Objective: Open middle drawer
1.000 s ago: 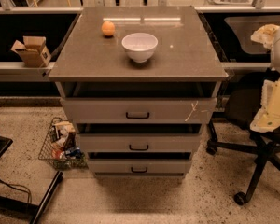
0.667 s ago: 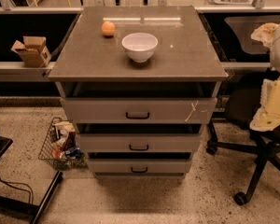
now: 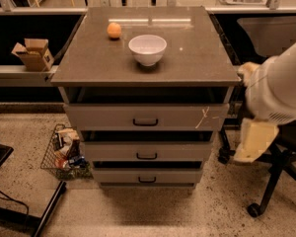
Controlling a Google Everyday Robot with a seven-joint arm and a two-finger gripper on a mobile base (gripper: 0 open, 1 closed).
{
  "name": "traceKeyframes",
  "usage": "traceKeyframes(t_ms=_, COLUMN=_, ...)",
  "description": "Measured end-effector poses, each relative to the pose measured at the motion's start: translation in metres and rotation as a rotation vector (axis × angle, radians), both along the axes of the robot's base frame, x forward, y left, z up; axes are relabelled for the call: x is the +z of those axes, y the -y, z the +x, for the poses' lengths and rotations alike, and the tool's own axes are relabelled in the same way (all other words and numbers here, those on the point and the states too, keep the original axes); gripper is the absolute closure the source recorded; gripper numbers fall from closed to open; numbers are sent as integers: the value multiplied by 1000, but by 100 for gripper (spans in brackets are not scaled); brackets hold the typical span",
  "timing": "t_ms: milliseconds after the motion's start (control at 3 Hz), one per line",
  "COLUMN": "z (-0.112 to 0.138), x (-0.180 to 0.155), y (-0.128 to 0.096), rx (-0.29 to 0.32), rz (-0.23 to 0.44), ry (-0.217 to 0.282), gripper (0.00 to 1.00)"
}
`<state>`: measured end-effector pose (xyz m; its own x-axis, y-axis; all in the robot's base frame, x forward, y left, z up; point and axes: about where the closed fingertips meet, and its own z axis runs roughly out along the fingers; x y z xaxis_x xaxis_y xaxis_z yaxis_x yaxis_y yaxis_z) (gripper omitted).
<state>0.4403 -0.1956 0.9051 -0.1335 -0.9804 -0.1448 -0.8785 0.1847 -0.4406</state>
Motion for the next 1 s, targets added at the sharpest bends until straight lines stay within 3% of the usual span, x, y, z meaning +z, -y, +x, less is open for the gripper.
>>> traceKeyframes(t_ms=333, z=2, x=-110, y=-8, rx=44, rz=-43, ry=-26, gripper=0)
traceKeyframes(t_ms=667, z=19, x=-197, y=-6, rx=56, rz=-82, ry=-74, gripper=0)
traceKeyframes(t_ms=1000, z=34, x=-263, y=1, rx=25, rz=-95, ry=-143, gripper=0)
